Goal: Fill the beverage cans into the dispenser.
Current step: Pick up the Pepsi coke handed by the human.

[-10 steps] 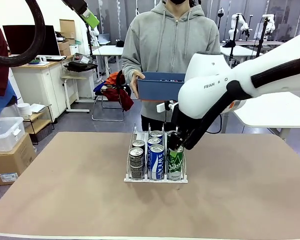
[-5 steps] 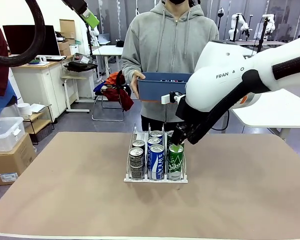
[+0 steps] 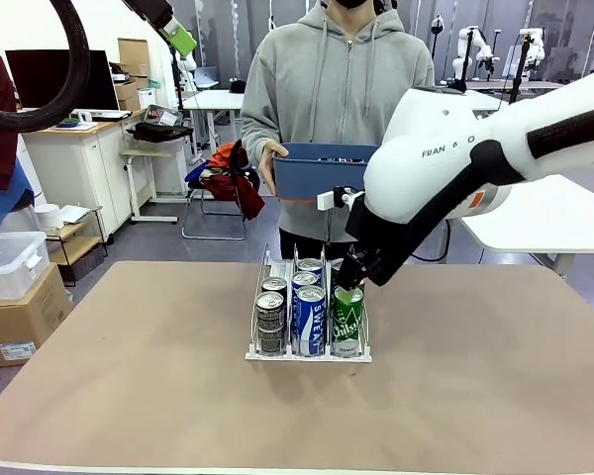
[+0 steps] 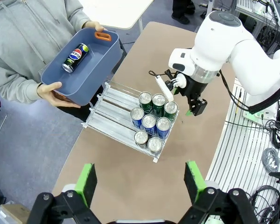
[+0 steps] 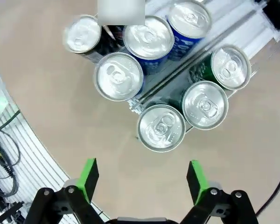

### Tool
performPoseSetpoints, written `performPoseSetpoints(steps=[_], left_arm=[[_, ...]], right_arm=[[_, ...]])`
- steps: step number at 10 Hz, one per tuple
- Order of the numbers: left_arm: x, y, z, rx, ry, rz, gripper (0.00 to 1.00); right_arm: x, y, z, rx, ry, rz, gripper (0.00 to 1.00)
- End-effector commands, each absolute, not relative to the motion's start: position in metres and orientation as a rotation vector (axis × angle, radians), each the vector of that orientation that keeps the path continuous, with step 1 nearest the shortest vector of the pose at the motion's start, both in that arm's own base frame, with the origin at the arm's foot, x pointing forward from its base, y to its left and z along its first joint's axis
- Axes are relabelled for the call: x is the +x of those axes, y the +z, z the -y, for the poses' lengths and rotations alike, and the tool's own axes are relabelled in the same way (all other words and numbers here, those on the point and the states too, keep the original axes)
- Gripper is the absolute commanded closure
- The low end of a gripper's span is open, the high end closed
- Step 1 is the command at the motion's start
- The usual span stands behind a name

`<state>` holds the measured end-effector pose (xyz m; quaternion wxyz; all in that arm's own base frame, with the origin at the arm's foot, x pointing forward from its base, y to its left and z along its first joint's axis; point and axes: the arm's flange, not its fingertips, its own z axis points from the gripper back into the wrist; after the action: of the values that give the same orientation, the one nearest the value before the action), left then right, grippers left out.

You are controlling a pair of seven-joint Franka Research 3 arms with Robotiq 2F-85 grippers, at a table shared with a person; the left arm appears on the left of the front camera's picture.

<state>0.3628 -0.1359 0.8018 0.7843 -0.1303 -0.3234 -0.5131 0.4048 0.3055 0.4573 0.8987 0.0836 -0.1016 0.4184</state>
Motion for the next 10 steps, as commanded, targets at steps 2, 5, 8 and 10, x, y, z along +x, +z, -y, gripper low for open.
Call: performPoseSetpoints(steps=[2, 5, 8, 10], left_arm=[[0.362, 0.802, 0.133, -0.297, -1.118, 0.696, 0.0], [0.362, 0.802, 0.133, -0.297, -1.118, 0.696, 0.0], [0.362, 0.802, 0.133, -0.297, -1.118, 0.696, 0.0], [0.362, 0.802, 0.133, -0.297, -1.118, 0.696, 0.0]], right_arm=[[0.405, 0.528, -0.244, 0.312, 0.985, 0.295, 0.0], [0.404, 0.593, -0.178, 0.306, 0.983, 0.413, 0.0], [0.401, 0.645, -0.126, 0.367, 0.93, 0.572, 0.0], [0.403, 0.68, -0.116, 0.355, 0.898, 0.609, 0.0]])
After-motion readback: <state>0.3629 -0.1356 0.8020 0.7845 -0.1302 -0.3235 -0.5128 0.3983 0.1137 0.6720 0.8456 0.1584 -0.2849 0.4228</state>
